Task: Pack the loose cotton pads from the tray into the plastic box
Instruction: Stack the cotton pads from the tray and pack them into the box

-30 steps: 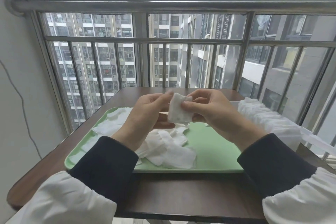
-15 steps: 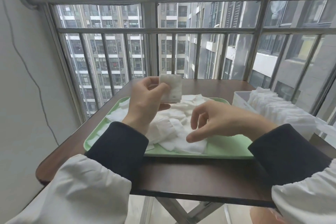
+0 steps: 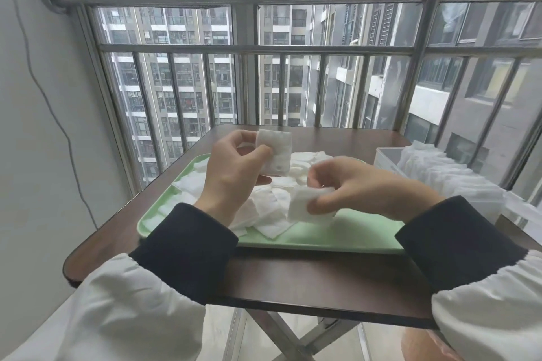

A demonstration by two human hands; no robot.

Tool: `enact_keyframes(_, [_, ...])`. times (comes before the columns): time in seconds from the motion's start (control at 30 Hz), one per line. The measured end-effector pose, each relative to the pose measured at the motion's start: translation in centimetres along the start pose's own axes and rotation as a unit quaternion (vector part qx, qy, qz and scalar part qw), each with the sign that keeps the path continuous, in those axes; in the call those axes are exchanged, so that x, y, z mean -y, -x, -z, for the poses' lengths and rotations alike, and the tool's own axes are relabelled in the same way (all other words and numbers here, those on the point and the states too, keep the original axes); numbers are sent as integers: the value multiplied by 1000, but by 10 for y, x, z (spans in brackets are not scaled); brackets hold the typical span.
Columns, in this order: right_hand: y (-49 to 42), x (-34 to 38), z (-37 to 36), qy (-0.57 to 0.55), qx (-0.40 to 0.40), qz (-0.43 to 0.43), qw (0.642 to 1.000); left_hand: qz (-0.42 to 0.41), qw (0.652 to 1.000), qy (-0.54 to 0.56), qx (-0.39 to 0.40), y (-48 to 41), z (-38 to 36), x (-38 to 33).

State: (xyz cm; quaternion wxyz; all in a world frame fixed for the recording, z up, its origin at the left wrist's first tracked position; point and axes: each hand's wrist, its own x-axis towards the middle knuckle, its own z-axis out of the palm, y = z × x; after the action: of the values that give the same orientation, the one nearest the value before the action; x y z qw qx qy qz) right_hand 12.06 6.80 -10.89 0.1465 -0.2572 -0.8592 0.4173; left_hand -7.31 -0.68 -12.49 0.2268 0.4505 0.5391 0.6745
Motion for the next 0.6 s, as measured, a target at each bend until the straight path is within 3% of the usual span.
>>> enact_keyframes(0.13, [-1, -6, 4, -140, -43, 28, 989, 0, 1000, -2, 7, 0, 0, 2])
enact_keyframes(0.37, [-3, -9, 9, -317, -110, 72, 939, 1, 998, -14, 66, 2, -2, 3])
enact_keyframes(0.5, [-4, -7, 8, -343, -128, 95, 926, -8, 996, -18, 89, 2, -3, 4])
enact_keyframes(0.6, [-3, -6, 7, -296, -134, 111, 939, -18, 994, -30, 102, 3, -3, 5])
